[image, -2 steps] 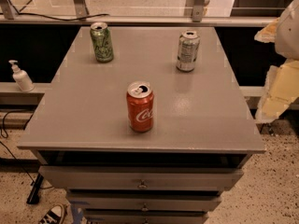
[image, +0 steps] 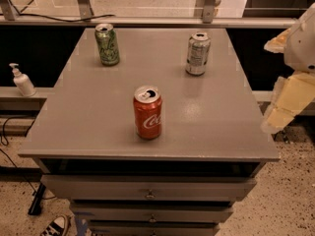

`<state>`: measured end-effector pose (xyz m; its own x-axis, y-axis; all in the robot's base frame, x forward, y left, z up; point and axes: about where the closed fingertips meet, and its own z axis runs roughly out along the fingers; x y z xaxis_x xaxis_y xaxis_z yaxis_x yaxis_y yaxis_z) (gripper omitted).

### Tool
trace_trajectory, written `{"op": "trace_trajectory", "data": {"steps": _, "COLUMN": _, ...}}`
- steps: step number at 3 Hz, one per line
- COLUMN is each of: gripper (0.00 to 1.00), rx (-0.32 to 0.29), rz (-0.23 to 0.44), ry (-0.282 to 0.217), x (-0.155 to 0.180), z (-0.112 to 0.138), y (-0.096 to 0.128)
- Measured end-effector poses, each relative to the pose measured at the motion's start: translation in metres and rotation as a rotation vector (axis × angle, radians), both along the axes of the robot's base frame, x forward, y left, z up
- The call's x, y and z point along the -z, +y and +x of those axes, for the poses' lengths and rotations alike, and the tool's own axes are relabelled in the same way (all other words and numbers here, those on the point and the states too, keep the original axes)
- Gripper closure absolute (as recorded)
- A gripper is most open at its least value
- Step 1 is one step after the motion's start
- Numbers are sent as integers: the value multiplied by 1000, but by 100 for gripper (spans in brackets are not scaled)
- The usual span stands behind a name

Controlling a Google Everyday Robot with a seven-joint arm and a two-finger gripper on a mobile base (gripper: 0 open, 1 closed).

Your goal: Move 7up can near green can

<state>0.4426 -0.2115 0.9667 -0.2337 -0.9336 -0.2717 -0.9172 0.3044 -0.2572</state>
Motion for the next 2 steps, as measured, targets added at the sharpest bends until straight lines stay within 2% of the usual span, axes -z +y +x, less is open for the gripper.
{"op": "trace_trajectory", "data": {"steps": 1, "gripper": 0, "rx": -3, "rz": 90, "ry": -11, "x": 29, "z": 15, "y": 10}}
{"op": "trace_trajectory", "data": {"steps": 2, "gripper": 0, "rx": -13, "rz": 177, "ry": -60, "x": 51, "z": 45, "y": 23}}
